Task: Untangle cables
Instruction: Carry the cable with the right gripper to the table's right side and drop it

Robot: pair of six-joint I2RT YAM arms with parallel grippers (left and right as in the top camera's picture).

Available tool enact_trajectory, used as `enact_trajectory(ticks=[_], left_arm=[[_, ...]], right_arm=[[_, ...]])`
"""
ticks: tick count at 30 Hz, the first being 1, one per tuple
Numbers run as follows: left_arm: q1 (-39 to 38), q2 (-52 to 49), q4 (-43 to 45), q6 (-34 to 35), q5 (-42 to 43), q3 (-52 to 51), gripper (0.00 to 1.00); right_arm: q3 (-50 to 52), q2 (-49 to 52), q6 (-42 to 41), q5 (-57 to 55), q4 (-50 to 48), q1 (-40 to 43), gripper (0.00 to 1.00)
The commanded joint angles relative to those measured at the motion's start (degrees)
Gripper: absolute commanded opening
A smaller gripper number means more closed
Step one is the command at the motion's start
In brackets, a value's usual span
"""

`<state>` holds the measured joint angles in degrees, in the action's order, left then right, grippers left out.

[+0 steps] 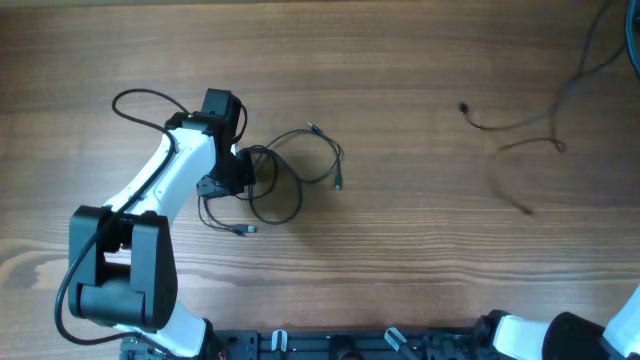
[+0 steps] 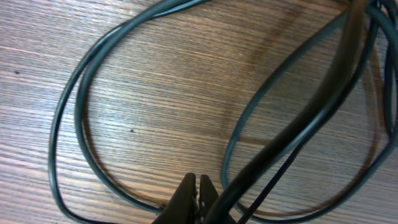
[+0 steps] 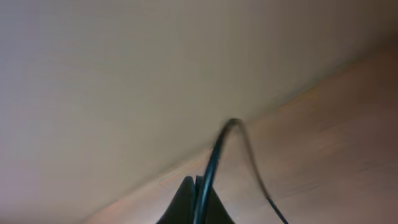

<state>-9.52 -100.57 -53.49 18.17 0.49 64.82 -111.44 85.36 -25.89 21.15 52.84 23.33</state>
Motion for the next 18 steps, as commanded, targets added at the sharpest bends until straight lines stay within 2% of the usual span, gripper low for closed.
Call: enact_trajectory(ticks=[1,6,12,18], left_arm=[[0.0,-0.5,0.0,0.7,1.6,-0.1,0.04],[0.0,-0.5,0.0,0.7,1.6,-0.1,0.04],[0.0,-0.5,0.0,0.7,1.6,-0.1,0.04],[0.0,-0.5,0.0,0.7,1.6,-0.1,0.04]], right_arm=[[-0.3,5.1,6.3,-21.3,7.1,0.3,0.04],[-0.3,8.8,5.9,-21.4,9.3,4.0,0.04],[-3.5,8.6,0.2,-15.7,2.5,12.4,0.04],[-5.9,8.6,2.0,-11.8,-1.9,13.1,0.04]])
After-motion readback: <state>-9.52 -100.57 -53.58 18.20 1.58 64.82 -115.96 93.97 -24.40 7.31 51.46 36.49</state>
